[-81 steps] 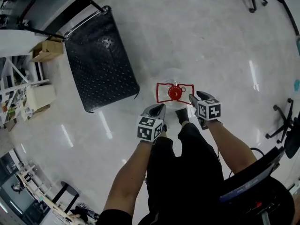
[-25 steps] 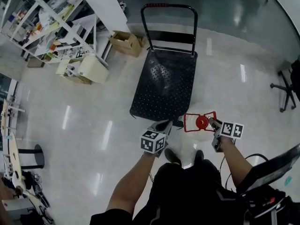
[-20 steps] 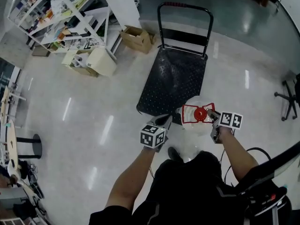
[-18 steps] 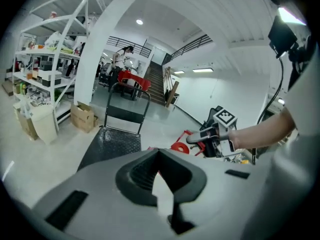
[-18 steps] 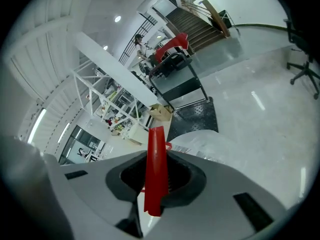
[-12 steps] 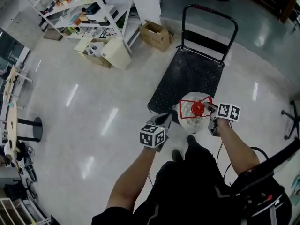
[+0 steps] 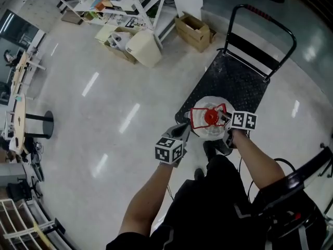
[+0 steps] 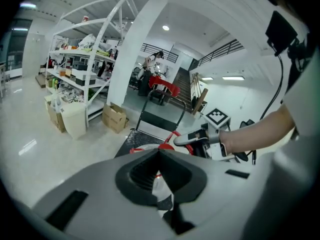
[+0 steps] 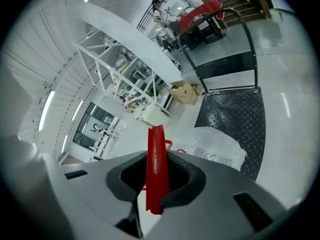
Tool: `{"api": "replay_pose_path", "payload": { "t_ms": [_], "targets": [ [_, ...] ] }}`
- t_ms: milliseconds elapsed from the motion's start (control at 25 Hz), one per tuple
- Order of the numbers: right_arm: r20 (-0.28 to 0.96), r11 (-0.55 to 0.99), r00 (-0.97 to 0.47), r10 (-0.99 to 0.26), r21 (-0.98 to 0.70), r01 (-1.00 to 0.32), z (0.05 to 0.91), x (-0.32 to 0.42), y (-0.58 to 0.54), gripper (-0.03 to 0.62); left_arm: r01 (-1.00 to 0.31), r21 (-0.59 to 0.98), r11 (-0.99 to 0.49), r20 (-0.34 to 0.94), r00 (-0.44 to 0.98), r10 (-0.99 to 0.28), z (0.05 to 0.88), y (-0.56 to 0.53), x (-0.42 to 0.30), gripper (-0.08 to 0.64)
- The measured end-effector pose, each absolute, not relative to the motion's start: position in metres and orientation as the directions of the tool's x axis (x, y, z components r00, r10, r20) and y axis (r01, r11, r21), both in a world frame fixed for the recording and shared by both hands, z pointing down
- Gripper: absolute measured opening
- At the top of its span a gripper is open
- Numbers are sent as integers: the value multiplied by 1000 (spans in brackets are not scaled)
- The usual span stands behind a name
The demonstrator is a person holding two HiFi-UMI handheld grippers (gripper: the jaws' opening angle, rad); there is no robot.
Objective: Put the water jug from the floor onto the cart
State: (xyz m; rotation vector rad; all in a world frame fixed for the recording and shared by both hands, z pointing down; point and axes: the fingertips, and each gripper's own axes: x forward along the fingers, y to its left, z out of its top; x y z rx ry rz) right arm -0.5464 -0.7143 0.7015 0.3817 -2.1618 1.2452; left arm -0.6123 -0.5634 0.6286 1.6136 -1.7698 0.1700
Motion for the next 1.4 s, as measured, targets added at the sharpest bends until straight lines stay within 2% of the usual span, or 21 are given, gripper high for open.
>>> {"api": "replay_pose_path", "payload": {
  "t_ms": [280,520,760,960,1120,1400],
  "targets": [
    [659,562,-737,150,-670,-485,734,-616,-741,60,-874,391,290,615,13,-789,641,-597,-649,0],
    [638,565,-754,156,-684,-462,750,-638,-769,60,-852,408,328,633,5,-774,660,-607,-661,0],
    [692,597,-708,138,-628,-498,758,-623,-803,60,-842,424,333,637,16,-771,664,-619,-658,0],
    [705,550,-708,50,-611,-569,770,-595,-837,60,-853,423,306,636,39,-771,660,-626,-647,-1],
    [732,533,-680,30,-588,-609,786,-578,-849,57,-861,418,290,643,55,-764,660,-631,-645,0],
    [713,592,-701,20,-573,-567,784,-570,-851,68,-892,395,220,632,90,-770,640,-644,-633,-1]
  ]
}}
